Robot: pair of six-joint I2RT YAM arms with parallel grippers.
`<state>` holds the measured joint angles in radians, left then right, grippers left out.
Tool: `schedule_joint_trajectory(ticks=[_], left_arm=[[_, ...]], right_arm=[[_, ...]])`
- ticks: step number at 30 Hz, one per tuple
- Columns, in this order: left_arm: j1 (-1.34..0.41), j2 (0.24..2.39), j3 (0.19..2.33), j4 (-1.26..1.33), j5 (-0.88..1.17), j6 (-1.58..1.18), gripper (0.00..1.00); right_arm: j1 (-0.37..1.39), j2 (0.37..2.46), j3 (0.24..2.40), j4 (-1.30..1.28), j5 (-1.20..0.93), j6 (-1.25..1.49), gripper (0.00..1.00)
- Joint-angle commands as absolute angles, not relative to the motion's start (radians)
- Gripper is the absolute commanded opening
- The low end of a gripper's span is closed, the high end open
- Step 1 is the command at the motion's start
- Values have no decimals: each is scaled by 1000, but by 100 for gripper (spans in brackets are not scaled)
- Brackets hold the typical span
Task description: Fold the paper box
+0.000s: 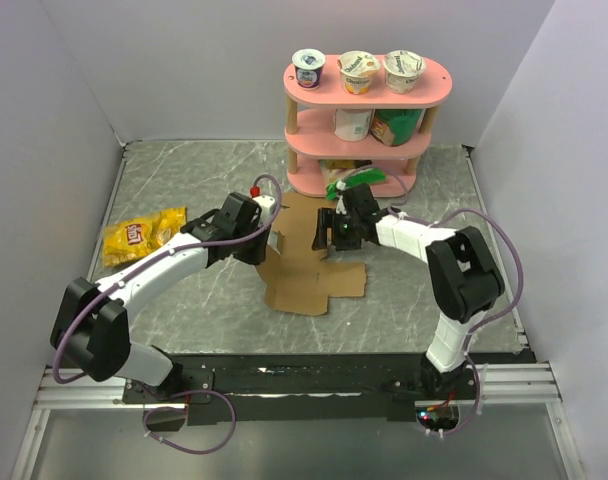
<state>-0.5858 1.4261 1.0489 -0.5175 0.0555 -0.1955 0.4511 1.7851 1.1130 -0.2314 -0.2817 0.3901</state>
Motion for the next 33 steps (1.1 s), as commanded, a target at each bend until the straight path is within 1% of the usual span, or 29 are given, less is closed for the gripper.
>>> schedule_joint_trajectory(ticks=[1,2,3,5,6,7,8,9,12,14,15,16,18,19,21,22,24,25,26,27,29,30,33], left_arm=[[-588,1419,1043,-454,57,-170,25],[-588,1416,1043,-446,51,-173,28],[-588,1404,1042,-443,45,-175,32],[-588,1382,1032,-428,29,-184,50],[-588,1353,1020,-411,17,-193,77],[-588,1338,1014,-405,3,-204,85],[-588,1322,1009,-402,-23,-239,91],[-586,1293,999,-399,-96,-264,96],[-575,1227,954,-390,-199,-360,96],[-551,1166,916,-362,-206,-447,96],[-540,1143,872,-350,-196,-474,96],[-529,1119,849,-321,-190,-501,96],[-493,1045,789,-299,-176,-554,96],[-482,1022,775,-288,-176,-567,96],[-466,965,734,-267,-155,-606,96],[-466,947,717,-253,-93,-621,96],[-468,901,637,-197,-28,-684,96],[-468,885,602,-174,-8,-710,96],[-471,856,566,-126,52,-762,96],[-471,842,502,-105,72,-781,97],[-474,822,445,-52,101,-825,98],[-476,825,404,-8,107,-834,99],[-503,868,364,20,85,-876,98]], right_arm=[[451,1868,1236,-212,-258,419,69],[449,1887,1256,-225,-258,420,65],[451,1905,1300,-248,-246,422,52],[449,1948,1334,-311,-227,429,42],[449,1957,1351,-330,-210,433,29],[451,1963,1353,-356,-203,437,22],[449,1962,1350,-363,-201,445,16],[449,1944,1330,-368,-193,454,0],[449,1863,1237,-351,-161,527,0],[449,1810,1172,-324,-86,635,0],[448,1755,1104,-318,-60,685,0],[449,1726,1066,-308,-8,800,0],[454,1653,976,-319,46,927,0],[459,1631,947,-324,67,1050,0],[478,1582,889,-345,107,1142,0],[483,1568,875,-362,120,1255,0],[489,1531,815,-386,132,1368,0],[492,1516,789,-380,126,1493,0],[492,1503,758,-349,103,1534,0],[492,1487,718,-319,95,1564,0],[506,1473,707,-325,107,1632,0],[514,1454,703,-328,136,1664,0],[526,1430,683,-324,149,1707,0]])
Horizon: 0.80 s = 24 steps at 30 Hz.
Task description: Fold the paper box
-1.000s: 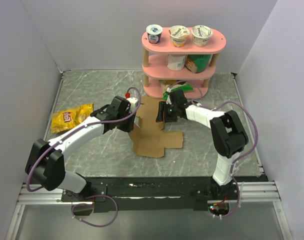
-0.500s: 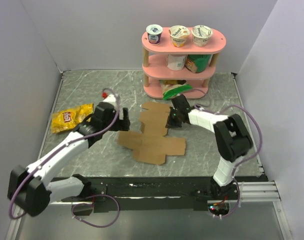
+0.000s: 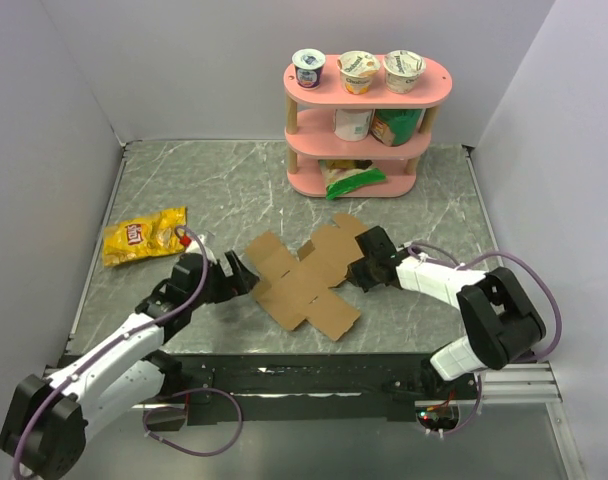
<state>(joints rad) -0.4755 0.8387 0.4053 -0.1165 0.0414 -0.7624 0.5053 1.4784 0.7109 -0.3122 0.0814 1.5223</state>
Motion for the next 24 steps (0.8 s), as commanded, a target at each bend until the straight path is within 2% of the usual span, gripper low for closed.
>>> schedule_joint_trajectory(ticks=[1,6,11,18,20,24], left_arm=[[-512,880,356,24,71,-885,97],[-554,982,284,181,103,-971,86],[-606,1126,281,270,68,-1026,82],[-640,1250,311,374,40,-1078,54],[-656,1297,340,383,20,-1089,49],[-675,1330,423,267,-76,-1037,31]], right_arm=[[526,1425,677,-298,144,1713,0],[528,1416,657,-259,126,1727,0],[529,1417,646,-235,107,1718,0],[543,1425,627,-222,118,1721,0],[552,1427,626,-221,120,1720,0],[575,1428,638,-245,130,1695,0]])
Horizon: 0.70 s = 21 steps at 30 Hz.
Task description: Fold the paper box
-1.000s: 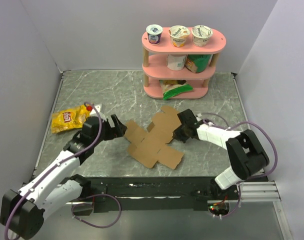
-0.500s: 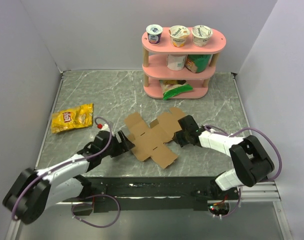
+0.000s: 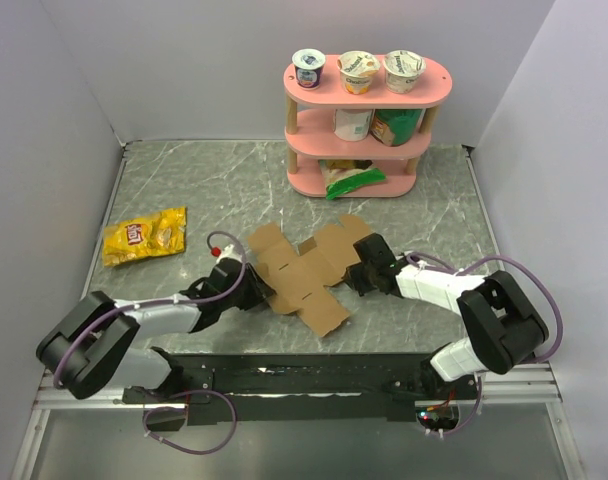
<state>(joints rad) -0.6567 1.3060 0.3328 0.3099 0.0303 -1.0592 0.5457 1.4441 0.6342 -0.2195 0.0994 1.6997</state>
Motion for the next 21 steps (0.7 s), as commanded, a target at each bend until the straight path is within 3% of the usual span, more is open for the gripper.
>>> schedule_joint_trajectory(ticks=[1,4,5,6,7,8,9,11,16,21], left_arm=[[-675,1331,443,238,-95,-994,25],[-675,1361,541,119,-172,-878,10],[-675,1391,607,88,-190,-844,7],[-675,1413,642,53,-204,-807,3],[-673,1434,682,-12,-228,-740,1],[-675,1481,749,-49,-229,-703,1],[-675,1508,787,-76,-222,-662,1],[-675,1586,900,-183,-230,-566,1],[-673,1727,1133,-425,-268,-373,1],[-675,1811,1350,-616,-292,-127,1]], right_arm=[[581,1427,644,-268,153,1684,0],[604,1410,669,-288,190,1614,0],[606,1384,664,-288,199,1594,7],[618,1365,658,-291,215,1559,17],[620,1344,652,-299,254,1545,35],[626,1289,637,-316,279,1526,73],[633,1257,629,-322,300,1463,85],[650,1156,629,-369,397,1402,98],[680,915,626,-459,546,1129,100],[594,776,615,-368,472,820,100]])
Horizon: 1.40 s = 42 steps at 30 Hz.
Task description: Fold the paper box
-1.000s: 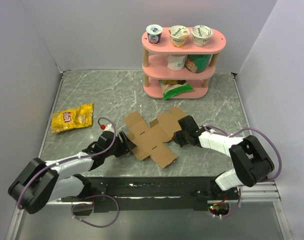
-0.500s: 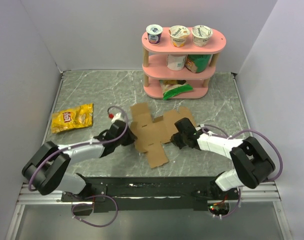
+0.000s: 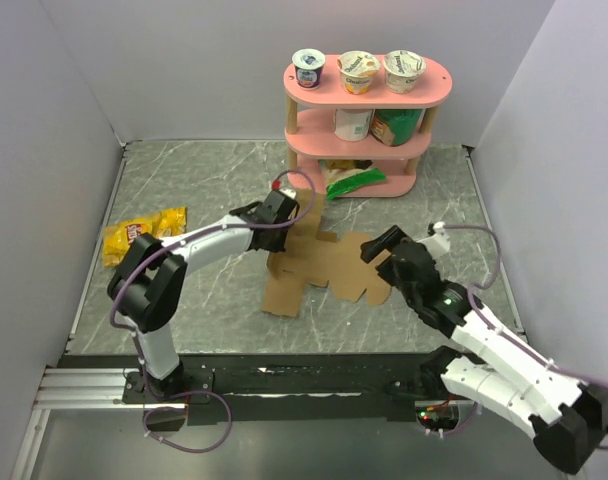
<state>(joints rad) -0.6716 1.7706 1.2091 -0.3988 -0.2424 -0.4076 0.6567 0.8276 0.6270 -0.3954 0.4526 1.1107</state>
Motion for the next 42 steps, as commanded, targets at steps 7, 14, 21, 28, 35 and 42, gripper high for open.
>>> schedule_joint_trajectory(ticks=[7,14,21,28,35,42], left_arm=[[-681,1898,1428,-648,-406,216,1],[-747,1865,1436,-539,-550,376,1],[-839,1945,1411,-466,-684,439,1],[-862,1945,1343,-379,-655,442,1],[-861,1844,1243,-296,-491,457,1],[-861,1813,1242,-321,-397,410,1]], right_arm=[[330,894,604,-215,55,631,100],[313,1115,569,-74,-138,632,98],[324,1137,439,101,-138,762,96],[244,1231,537,162,-268,565,100],[132,1459,730,213,-512,460,98],[121,1741,1009,111,-676,408,92]])
